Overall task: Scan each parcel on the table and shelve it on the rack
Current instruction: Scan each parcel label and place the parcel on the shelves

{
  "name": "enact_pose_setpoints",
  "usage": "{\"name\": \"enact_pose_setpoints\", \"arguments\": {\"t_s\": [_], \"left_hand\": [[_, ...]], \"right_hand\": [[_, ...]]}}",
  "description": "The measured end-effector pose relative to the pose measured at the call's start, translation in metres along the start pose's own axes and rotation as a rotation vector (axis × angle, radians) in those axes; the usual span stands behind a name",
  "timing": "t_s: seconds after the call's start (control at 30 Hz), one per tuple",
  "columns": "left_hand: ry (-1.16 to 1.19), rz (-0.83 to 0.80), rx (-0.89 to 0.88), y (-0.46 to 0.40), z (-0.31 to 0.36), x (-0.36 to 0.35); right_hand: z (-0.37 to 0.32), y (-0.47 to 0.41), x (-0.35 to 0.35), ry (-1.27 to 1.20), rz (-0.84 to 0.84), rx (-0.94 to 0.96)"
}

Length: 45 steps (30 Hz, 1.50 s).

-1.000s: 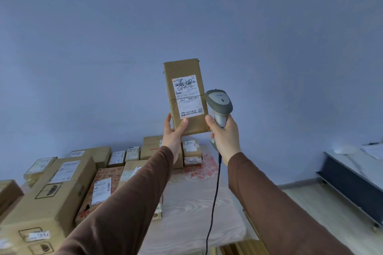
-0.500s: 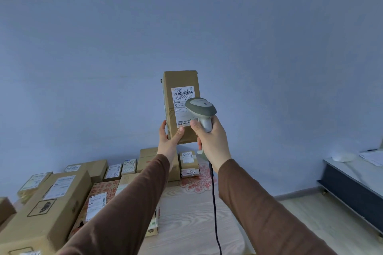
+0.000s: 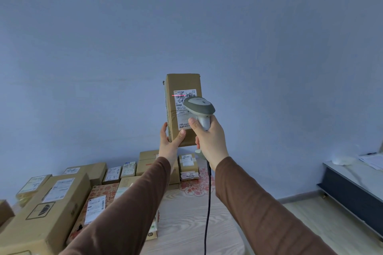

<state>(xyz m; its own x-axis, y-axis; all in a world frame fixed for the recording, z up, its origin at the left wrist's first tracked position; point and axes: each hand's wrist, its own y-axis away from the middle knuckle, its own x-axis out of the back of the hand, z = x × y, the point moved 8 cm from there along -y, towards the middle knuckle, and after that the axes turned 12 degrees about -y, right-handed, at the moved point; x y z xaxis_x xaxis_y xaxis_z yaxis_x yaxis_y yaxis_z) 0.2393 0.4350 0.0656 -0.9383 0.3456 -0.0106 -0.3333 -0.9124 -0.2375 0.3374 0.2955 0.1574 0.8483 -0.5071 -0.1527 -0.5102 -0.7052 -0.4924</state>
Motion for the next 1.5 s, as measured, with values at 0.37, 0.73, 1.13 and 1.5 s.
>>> {"name": "enact_pose_setpoints", "arguments": {"t_s": [0.37, 0.73, 1.13, 1.5], "left_hand": [[0.004, 0.021, 0.009, -0.003, -0.006, 0.009], [-0.009, 0.037, 0.03, 0.01, 0.008, 0.037], [0.029, 0.275, 0.057, 0.082, 0.039, 0.17], [-0.243, 0.555, 0.053, 0.271, 0.137, 0.338]], "right_hand": [[0.006, -0.001, -0.006, 0.021, -0.018, -0.011], [0.025, -0.005, 0.002, -0.099, 0.042, -0.023], [0.089, 0.034, -0.121, -0.462, -0.192, -0.406], [0.01, 0.171, -0.314, -0.619, -0.579, -0.526]]}}
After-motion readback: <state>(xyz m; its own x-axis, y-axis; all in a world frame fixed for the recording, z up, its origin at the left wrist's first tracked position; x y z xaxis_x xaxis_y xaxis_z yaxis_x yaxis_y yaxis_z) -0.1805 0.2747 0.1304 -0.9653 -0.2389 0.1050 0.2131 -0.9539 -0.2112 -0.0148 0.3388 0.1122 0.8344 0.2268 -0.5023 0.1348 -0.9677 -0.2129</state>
